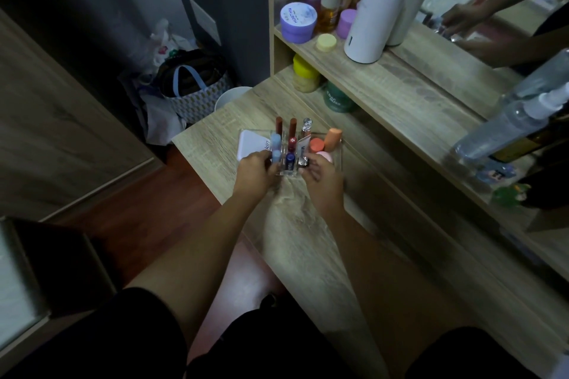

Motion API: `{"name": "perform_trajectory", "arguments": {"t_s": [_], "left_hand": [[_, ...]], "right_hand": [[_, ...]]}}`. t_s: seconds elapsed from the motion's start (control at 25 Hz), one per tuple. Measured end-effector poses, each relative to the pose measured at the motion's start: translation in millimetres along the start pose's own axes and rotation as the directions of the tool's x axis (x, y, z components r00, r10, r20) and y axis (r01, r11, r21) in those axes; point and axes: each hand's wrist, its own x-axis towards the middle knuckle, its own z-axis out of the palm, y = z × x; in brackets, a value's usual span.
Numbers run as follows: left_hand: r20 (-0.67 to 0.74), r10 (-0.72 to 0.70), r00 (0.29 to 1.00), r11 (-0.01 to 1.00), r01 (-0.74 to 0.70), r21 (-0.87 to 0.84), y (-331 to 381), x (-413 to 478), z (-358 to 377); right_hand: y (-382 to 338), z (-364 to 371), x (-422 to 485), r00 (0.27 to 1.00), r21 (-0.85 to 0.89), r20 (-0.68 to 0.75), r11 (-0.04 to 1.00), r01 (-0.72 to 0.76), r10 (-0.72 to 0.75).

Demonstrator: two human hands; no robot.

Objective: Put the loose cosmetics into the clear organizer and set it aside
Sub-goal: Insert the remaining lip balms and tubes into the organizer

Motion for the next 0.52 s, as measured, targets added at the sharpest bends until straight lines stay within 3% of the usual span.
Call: {"name": "perform_trajectory", "arguments": {"t_s": [0.28, 0.52], "left_hand": [[0.001, 0.008, 1.0, 1.0, -0.008, -0.025, -0.7, -3.8, 1.5], [-0.006, -0.005, 1.0, 0.999, 0.004, -0.048, -2.0, -4.7, 1.1]], "right_hand": [[-0.1, 5.6, 4.3, 0.996, -0.221, -0.055, 0.973, 0.061, -0.075], [-0.6, 8.5, 4.1, 0.997, -0.252, -0.066, 0.967, 0.027, -0.045]]}}
